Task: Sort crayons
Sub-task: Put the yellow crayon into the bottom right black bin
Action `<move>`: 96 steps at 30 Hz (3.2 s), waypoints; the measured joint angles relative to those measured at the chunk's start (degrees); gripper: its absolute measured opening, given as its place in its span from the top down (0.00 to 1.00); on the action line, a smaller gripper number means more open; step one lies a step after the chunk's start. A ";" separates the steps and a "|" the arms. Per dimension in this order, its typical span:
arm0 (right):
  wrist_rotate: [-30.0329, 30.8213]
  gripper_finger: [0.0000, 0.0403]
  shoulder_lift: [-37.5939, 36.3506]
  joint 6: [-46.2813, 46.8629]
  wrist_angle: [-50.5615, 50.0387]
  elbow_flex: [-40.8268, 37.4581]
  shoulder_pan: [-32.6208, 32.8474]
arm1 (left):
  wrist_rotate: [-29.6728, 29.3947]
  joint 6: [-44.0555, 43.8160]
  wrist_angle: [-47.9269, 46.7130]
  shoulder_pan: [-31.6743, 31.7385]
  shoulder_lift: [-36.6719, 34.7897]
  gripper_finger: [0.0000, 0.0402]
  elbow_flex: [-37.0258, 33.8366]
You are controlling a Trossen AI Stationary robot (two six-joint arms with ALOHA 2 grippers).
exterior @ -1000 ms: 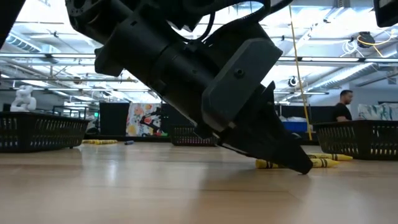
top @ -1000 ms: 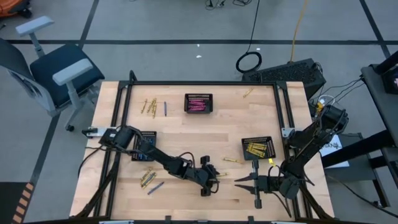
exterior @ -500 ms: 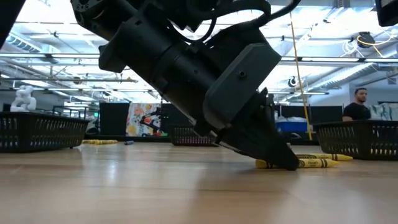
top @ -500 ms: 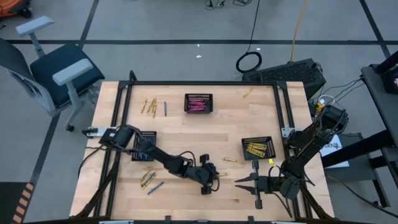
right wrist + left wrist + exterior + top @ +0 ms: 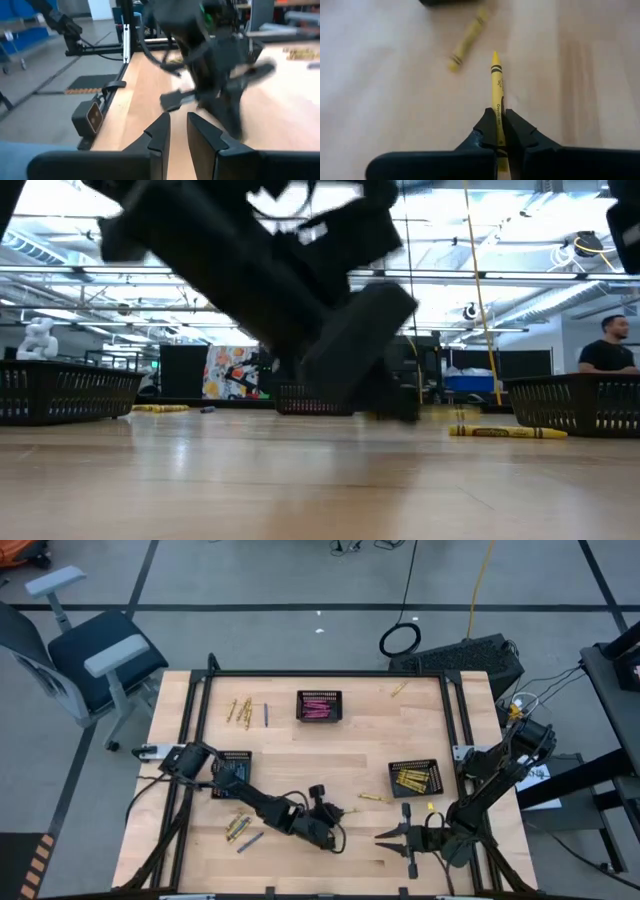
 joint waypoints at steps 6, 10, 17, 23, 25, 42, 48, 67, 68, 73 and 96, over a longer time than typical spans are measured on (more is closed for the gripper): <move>-0.01 0.88 5.17 7.83 0.57 0.00 -0.38 | -14.63 5.08 6.10 -3.95 -3.64 0.99 0.06; 0.38 0.86 8.73 9.69 3.29 0.00 -1.77 | -18.61 14.59 17.98 -6.27 -3.55 0.99 -0.02; 0.42 0.74 3.45 -5.63 8.63 -0.03 -2.34 | -19.09 29.24 35.77 -8.46 -3.41 0.99 0.04; 4.85 0.65 -10.42 -9.56 -2.64 -0.02 0.45 | -15.78 41.51 49.71 -10.03 -3.43 0.99 0.07; 4.35 0.63 -12.51 -9.57 -3.40 -0.02 0.45 | -12.40 43.02 52.26 -10.05 -3.43 0.99 0.11; -8.43 0.65 -4.04 -27.48 27.08 0.05 -3.57 | -1.72 42.85 53.94 -9.09 -3.46 0.99 0.15; -8.88 0.65 -3.78 -31.40 22.70 4.60 -4.71 | -1.72 42.57 53.32 -8.59 -3.48 0.98 0.20; -8.18 0.98 -3.81 -35.54 15.61 8.44 -4.81 | -1.40 40.90 52.57 -8.35 -3.50 0.97 0.20; -8.01 0.98 -3.81 -35.49 15.63 8.44 -4.81 | -1.40 40.72 52.57 -8.35 -3.50 0.97 0.20; -0.84 0.99 -4.33 -34.73 14.48 8.46 -3.34 | -1.46 33.67 48.93 -7.45 -3.61 0.89 0.31; 0.32 1.00 -27.79 39.89 -80.48 8.48 -6.26 | -18.23 16.12 17.32 -4.63 -3.59 0.41 0.22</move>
